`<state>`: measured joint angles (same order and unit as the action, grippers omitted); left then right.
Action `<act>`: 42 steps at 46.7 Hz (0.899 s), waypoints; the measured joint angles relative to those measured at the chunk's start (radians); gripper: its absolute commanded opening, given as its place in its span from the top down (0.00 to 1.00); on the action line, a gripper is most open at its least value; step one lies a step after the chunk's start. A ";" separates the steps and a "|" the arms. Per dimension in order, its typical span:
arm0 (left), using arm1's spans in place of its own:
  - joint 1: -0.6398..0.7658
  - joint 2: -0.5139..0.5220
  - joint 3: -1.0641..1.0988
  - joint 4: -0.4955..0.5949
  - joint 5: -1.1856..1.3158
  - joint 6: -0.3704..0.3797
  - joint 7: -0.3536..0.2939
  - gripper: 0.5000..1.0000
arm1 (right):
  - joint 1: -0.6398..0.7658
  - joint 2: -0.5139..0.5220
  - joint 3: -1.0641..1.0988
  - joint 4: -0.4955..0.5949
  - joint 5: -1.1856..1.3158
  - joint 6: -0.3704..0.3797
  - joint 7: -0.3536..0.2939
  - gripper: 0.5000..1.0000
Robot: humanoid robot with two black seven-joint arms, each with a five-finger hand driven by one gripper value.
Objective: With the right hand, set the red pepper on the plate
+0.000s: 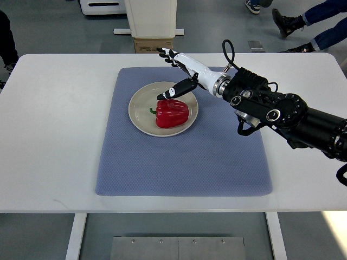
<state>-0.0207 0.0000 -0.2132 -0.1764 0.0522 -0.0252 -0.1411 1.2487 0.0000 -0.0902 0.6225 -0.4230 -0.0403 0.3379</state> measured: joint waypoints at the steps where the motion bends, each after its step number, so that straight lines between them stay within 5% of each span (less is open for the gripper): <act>1: 0.000 0.000 0.000 0.000 0.000 0.000 0.000 0.00 | -0.004 0.000 0.012 -0.005 0.001 0.000 0.000 0.00; 42: 0.000 0.000 0.000 0.000 0.000 0.000 0.000 0.00 | -0.248 -0.087 0.658 -0.062 -0.010 -0.001 -0.098 0.00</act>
<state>-0.0204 0.0000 -0.2132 -0.1764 0.0521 -0.0254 -0.1411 1.0010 -0.0870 0.5683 0.5610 -0.4327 -0.0415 0.2395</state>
